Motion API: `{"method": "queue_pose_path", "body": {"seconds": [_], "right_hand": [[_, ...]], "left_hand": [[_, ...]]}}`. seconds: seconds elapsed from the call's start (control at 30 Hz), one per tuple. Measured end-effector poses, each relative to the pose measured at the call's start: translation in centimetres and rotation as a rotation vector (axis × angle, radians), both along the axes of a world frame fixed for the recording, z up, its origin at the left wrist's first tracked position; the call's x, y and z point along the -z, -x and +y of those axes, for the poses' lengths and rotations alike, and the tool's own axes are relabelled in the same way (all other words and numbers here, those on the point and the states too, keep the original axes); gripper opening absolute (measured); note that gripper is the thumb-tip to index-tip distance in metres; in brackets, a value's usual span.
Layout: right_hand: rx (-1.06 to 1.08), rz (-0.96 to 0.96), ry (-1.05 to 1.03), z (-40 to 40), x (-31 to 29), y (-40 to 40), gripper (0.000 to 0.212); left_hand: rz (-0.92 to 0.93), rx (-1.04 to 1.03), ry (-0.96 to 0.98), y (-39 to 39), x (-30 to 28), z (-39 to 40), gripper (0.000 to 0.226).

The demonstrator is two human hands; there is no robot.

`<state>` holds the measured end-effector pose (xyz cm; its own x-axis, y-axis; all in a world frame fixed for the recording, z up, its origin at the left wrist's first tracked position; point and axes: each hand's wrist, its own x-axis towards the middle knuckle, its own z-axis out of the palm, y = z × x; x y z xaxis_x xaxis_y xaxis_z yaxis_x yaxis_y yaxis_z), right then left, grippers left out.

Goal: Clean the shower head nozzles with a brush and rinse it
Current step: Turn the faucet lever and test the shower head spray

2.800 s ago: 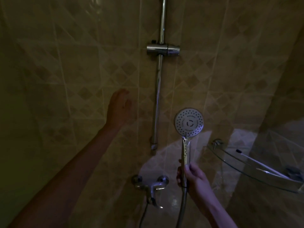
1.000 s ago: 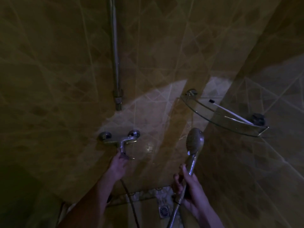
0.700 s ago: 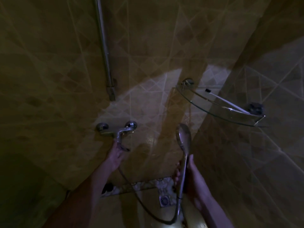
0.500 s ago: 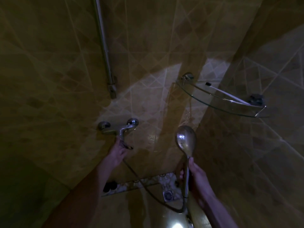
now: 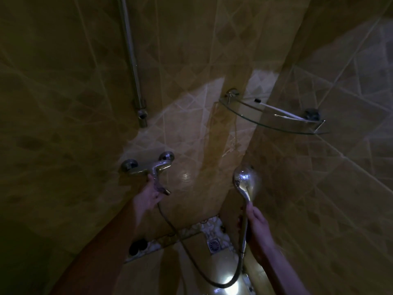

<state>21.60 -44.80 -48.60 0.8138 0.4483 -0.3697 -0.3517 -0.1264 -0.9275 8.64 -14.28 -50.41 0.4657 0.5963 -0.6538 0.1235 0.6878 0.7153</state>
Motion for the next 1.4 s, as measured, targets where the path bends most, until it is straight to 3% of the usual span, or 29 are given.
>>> {"method": "queue_pose_path", "body": {"seconds": [0.27, 0.4, 0.67, 0.87, 1.1, 1.3, 1.4], "right_hand": [[-0.015, 0.009, -0.014, 1.0, 0.8, -0.1, 0.036], [-0.029, -0.017, -0.014, 1.2, 1.3, -0.4, 0.039], [-0.086, -0.098, -0.007, 1.3, 1.7, -0.8, 0.050], [-0.093, -0.112, -0.010, 1.3, 0.9, -1.0, 0.041], [-0.107, -0.137, -0.004, 1.5, 0.9, -1.2, 0.038], [-0.109, -0.104, -0.017, 1.8, 1.3, -1.2, 0.054], [-0.090, -0.094, -0.025, 2.0, 1.5, -1.3, 0.057]], "left_hand": [[0.008, 0.045, -0.023, 0.9, 0.0, -0.3, 0.067], [0.114, 0.036, -0.009, 0.1, -0.3, 0.3, 0.068], [0.084, 0.051, -0.001, -0.1, 1.0, 1.4, 0.073], [0.073, 0.049, 0.016, -0.1, 1.4, 1.7, 0.058], [0.093, 0.046, 0.022, -0.5, 1.9, 1.9, 0.057], [0.103, 0.071, 0.065, -0.5, 2.0, 2.7, 0.055], [0.146, 0.074, 0.035, -0.4, 2.7, 3.0, 0.067]]}}
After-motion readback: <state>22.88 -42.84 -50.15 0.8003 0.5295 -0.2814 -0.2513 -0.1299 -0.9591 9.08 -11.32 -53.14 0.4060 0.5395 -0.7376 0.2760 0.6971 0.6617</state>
